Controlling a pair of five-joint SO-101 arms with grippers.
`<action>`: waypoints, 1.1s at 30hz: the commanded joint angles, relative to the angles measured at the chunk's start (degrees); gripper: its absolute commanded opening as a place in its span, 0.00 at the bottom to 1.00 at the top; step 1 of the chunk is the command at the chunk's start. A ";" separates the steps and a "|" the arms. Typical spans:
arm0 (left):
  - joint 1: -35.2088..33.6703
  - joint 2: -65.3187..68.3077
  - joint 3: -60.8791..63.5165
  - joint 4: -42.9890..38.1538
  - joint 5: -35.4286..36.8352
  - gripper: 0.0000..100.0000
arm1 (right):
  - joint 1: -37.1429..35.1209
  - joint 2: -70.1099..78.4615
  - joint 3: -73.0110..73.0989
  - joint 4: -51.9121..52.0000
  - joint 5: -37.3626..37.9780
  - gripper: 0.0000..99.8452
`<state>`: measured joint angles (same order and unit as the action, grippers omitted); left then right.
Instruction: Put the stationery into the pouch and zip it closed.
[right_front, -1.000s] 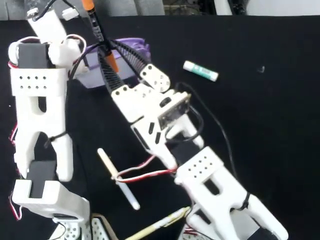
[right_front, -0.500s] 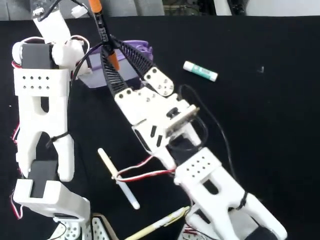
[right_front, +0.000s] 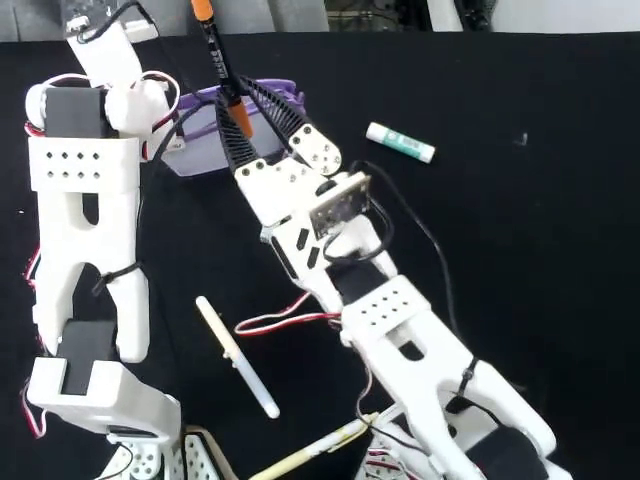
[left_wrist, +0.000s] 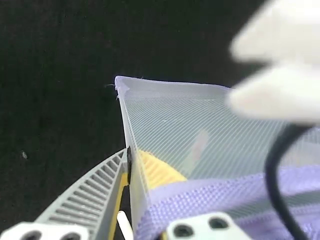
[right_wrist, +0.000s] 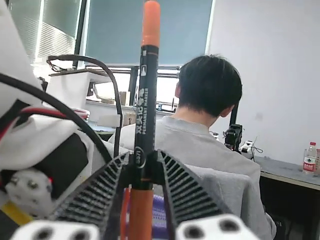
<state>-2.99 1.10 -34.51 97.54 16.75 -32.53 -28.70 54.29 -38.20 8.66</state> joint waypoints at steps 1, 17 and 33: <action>0.66 -1.32 -2.51 -0.09 -0.53 0.03 | 0.70 0.31 -3.03 -5.45 -0.35 0.01; 0.92 -1.41 -2.51 1.14 -0.53 0.03 | 0.97 2.24 -5.41 -8.00 -0.35 0.01; 1.89 -1.41 -3.12 0.97 -0.18 0.03 | 3.16 12.35 -1.19 -19.69 -0.35 0.01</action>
<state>-1.41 1.19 -34.51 98.51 16.75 -30.07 -13.93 52.26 -55.52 8.66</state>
